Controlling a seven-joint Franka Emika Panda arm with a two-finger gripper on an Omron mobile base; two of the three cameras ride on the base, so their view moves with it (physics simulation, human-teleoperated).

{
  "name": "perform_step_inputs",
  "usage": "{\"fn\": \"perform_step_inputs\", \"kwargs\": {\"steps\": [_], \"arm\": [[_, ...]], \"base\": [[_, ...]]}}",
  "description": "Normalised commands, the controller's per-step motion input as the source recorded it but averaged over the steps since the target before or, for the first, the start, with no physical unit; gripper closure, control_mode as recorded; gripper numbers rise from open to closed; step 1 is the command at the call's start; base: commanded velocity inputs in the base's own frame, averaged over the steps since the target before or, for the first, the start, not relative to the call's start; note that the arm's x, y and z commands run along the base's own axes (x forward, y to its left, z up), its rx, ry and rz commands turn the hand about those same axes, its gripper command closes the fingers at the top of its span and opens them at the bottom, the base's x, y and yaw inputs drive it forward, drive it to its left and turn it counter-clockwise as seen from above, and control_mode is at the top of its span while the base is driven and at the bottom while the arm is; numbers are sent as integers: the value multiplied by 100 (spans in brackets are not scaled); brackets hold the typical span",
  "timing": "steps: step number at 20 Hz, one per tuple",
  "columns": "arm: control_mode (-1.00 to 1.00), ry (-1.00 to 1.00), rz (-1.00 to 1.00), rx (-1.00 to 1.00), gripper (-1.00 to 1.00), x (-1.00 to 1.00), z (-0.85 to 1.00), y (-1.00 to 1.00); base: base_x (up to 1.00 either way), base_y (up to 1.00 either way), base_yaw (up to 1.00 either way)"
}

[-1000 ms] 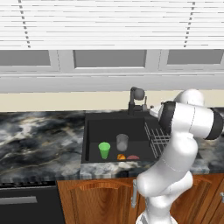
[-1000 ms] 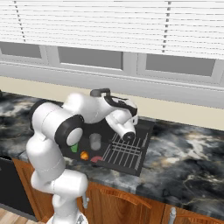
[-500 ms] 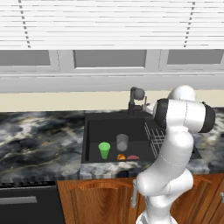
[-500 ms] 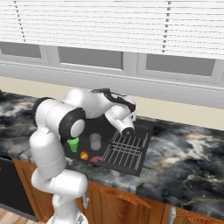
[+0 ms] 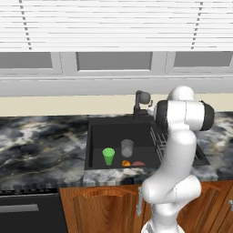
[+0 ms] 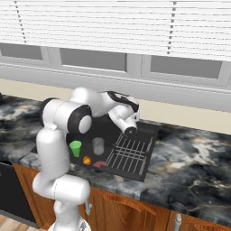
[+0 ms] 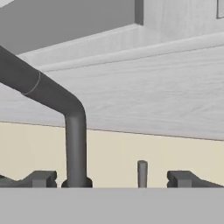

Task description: Pick the cup and glass cup and place them in the sink. Then turn on the water.

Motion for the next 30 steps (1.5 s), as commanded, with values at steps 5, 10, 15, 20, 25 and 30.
{"fn": "perform_step_inputs", "kwargs": {"steps": [5,10,15,20,25,30], "arm": [[-100,0,-8,0,-100,29,-20,0],[-100,0,-6,0,-100,23,-28,-1],[-100,0,-3,0,-100,32,-22,-3],[-100,0,-2,0,-100,40,-11,-18],[-100,0,-1,0,-100,29,-3,-22],[-100,0,0,0,-100,21,0,-4]], "base": [[0,0,0],[0,0,0],[0,0,0],[0,0,0],[0,0,0],[0,0,0]]}}
